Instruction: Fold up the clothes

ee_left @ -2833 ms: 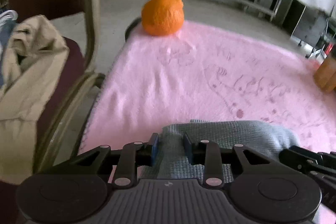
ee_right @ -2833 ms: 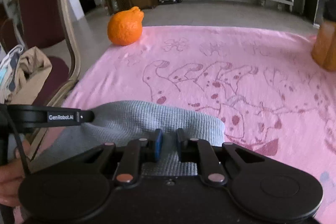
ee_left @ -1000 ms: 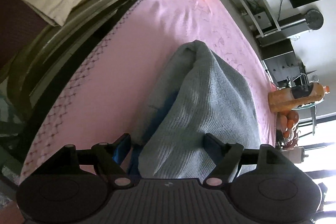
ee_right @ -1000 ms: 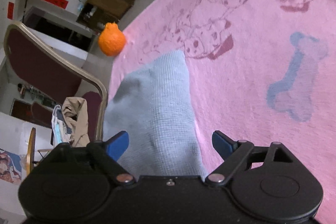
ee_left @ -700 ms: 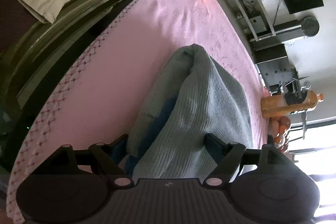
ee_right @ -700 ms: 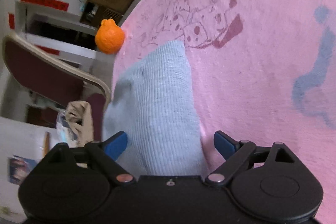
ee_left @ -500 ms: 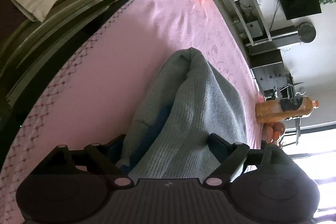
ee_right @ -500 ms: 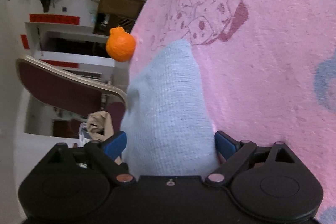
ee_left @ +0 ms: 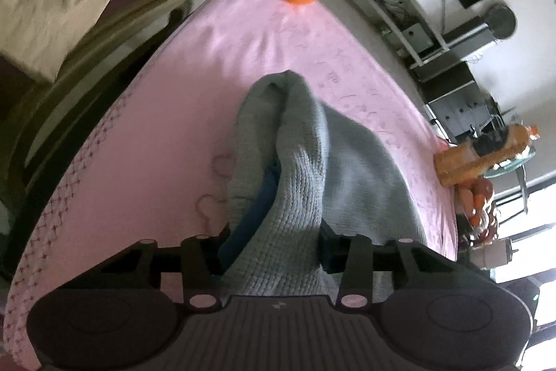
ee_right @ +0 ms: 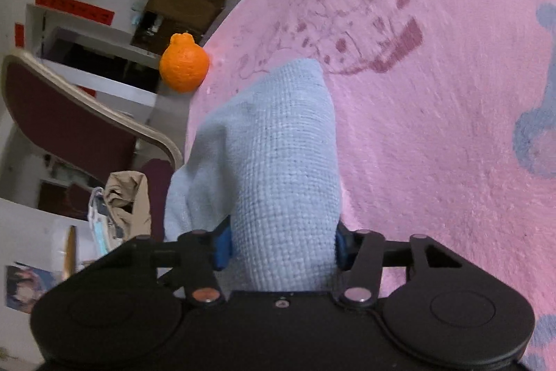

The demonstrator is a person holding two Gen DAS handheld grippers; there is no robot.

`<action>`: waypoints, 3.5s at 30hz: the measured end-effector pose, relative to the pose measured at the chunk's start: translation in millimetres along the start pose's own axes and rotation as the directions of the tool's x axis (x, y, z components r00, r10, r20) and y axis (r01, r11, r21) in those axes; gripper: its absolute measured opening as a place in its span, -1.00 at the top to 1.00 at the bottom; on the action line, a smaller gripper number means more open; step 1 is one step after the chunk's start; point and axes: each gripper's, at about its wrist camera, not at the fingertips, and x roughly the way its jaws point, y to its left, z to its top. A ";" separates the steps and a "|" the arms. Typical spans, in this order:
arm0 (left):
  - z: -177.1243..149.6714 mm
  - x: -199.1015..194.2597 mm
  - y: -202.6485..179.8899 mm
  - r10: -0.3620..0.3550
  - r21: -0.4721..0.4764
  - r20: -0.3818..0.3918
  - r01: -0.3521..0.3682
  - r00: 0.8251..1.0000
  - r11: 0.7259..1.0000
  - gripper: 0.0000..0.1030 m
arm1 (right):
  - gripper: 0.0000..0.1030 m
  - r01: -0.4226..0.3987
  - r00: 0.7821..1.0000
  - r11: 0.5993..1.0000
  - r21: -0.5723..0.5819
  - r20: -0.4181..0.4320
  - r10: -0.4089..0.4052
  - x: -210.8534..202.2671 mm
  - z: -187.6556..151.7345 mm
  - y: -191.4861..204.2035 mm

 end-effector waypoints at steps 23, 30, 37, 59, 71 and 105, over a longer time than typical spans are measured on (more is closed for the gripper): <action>-78.3 71.4 -148.9 -0.146 0.211 -0.135 0.173 0.980 0.962 0.27 | -0.05 -0.034 0.998 0.986 0.162 0.063 0.024 -143.7 23.8 -150.9; -86.7 76.6 -121.8 -0.007 0.259 -0.116 0.037 0.993 0.965 -0.64 | -0.28 -0.025 0.998 0.994 0.106 0.055 0.019 -135.8 26.1 -139.2; -81.1 44.9 -119.8 -0.072 0.275 -0.010 0.071 0.997 0.959 -0.59 | -0.65 0.038 0.996 0.999 0.008 0.083 -0.039 -151.2 22.3 -122.5; -79.3 112.4 -65.8 -0.370 -0.066 -0.294 0.367 0.881 0.928 -0.57 | -0.87 -0.093 0.996 0.974 0.206 0.018 0.091 -130.3 23.9 -160.6; -99.6 66.6 -134.4 -0.252 0.101 -0.259 0.286 0.932 0.953 0.11 | 0.08 0.108 0.982 0.993 0.042 0.148 -0.113 -161.4 4.3 -107.3; -137.8 175.6 -324.4 -0.221 0.283 -0.228 0.281 0.948 0.917 -0.02 | -0.62 0.276 0.885 0.950 0.148 0.347 -0.312 -318.0 141.5 -246.6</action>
